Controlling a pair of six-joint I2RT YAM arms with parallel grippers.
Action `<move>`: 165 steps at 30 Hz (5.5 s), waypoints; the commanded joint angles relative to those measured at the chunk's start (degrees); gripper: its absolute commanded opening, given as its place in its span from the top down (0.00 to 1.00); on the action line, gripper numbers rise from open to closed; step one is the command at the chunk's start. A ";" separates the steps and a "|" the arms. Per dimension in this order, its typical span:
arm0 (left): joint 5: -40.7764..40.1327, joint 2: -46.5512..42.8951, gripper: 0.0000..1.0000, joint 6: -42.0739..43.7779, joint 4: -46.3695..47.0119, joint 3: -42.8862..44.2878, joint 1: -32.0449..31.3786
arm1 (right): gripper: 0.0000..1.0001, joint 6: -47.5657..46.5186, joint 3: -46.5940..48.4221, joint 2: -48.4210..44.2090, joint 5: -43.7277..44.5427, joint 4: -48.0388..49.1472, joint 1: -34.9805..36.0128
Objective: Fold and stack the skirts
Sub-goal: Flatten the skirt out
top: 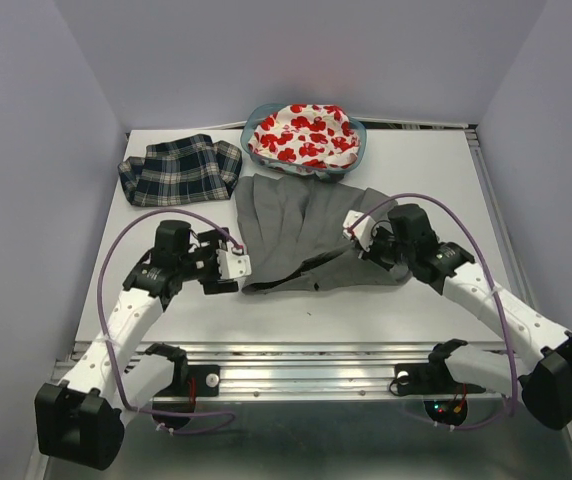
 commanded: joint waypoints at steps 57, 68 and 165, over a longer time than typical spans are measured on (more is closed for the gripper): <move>-8.16 17.58 1.00 -39.13 6.12 42.55 1.76 | 0.99 3.78 33.50 2.07 5.82 3.64 -14.55; -2.19 13.28 1.00 -43.63 3.84 48.56 -12.28 | 0.99 16.78 44.68 4.62 -16.85 -4.00 -14.55; -16.87 39.02 0.51 -49.43 -6.70 39.06 -4.83 | 0.95 11.17 23.15 31.52 -19.98 -37.48 -8.16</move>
